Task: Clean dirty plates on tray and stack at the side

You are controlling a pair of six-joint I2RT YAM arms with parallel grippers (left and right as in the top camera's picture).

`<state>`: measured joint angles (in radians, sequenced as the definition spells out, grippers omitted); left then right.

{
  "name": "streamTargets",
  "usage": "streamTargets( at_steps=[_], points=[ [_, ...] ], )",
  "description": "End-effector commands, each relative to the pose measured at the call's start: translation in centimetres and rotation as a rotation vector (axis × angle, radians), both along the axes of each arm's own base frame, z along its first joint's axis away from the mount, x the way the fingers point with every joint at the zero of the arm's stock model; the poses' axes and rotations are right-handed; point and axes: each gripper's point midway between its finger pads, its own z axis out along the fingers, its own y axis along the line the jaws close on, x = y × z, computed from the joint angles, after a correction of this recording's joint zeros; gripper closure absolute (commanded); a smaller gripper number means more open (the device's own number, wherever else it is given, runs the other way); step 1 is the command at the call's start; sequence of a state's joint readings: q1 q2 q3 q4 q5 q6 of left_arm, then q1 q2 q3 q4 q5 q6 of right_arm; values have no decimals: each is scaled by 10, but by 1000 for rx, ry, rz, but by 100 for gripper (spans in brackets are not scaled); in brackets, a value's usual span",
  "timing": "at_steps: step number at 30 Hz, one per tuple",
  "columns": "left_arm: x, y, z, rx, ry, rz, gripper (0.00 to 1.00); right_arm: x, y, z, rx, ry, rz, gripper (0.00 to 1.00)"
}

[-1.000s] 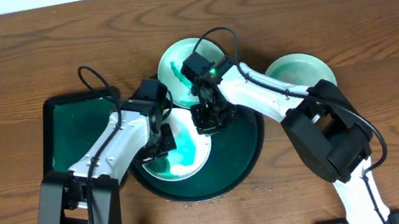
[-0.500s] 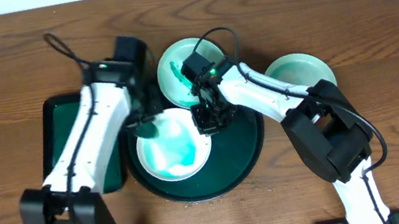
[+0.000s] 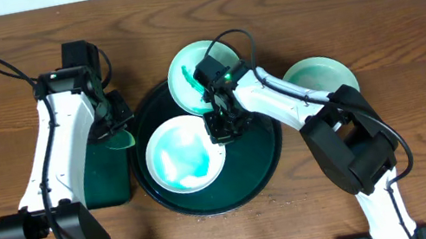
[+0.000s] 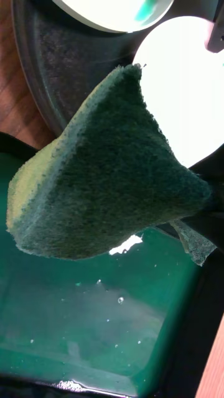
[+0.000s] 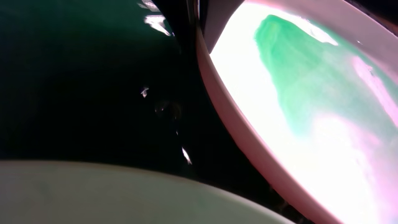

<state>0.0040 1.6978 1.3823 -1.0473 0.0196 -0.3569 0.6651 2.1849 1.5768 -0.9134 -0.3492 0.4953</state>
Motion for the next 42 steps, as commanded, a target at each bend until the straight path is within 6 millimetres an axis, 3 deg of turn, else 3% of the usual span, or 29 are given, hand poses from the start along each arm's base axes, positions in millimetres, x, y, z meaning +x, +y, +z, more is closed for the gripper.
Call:
streamTargets(
  at_steps=[1,5,15,18,23,37,42],
  points=[
    [4,5,11,17,-33,-18,93,0,-4,-7,-10,3,29,99],
    [5,5,11,17,-41,-18,93,7,-2,16,4,-73,61,99],
    [6,5,11,17,-44,-18,93,25,-45,104,-199,-418,117,99],
    [6,5,11,17,-44,-21,93,32,-64,136,-317,-568,111,99],
    [7,5,11,17,-46,-21,93,37,-78,186,-465,-806,100,99],
    [7,5,11,20,-47,-40,92,-7,-47,292,-853,-1400,215,99],
    [7,5,11,21,-47,-39,93,-19,-40,312,-900,-1506,196,99]
  ],
)
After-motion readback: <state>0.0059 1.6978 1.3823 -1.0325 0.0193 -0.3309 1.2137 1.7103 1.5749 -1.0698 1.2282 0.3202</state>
